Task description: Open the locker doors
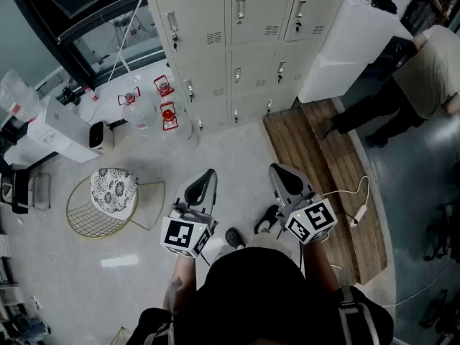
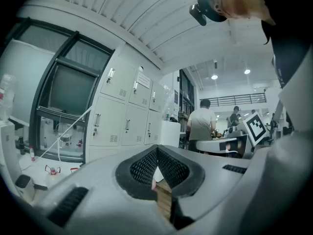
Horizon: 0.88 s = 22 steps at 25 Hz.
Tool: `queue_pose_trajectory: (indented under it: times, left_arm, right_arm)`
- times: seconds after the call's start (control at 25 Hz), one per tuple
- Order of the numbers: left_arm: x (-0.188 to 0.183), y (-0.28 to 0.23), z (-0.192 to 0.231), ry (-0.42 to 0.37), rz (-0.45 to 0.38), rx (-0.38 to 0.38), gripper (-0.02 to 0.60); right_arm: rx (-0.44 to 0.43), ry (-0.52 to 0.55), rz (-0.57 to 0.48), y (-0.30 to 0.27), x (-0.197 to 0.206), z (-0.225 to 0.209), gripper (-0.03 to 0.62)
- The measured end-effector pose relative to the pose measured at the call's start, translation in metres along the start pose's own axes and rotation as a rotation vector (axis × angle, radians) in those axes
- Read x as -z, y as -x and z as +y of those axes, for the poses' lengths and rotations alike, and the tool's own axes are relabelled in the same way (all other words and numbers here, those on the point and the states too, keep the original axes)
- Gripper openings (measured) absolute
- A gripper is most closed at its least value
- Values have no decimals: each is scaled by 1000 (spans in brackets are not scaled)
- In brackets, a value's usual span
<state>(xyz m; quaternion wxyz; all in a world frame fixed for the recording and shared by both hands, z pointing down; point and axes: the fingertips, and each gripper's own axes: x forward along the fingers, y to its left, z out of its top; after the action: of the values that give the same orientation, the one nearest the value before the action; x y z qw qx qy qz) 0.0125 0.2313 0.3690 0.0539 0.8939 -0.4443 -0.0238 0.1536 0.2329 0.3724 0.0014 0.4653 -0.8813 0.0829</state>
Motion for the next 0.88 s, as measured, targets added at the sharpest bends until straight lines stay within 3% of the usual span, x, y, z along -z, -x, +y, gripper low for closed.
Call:
queue_pose_trajectory:
  times: [0.32, 0.44, 0.64, 0.88]
  left_arm:
    - [9, -3, -16, -54, 15, 45, 15]
    - [15, -10, -17, -36, 24, 50, 15]
    - [21, -30, -5, -8, 57, 2, 15]
    - [23, -68, 20, 0, 79, -35, 15]
  right_arm:
    - [-2, -14, 16, 5, 8, 1, 5]
    - [1, -27, 26, 4, 11, -6, 5]
    - [-11, -65, -11, -16, 15, -31, 5]
    - [-92, -60, -42, -67, 13, -62, 5]
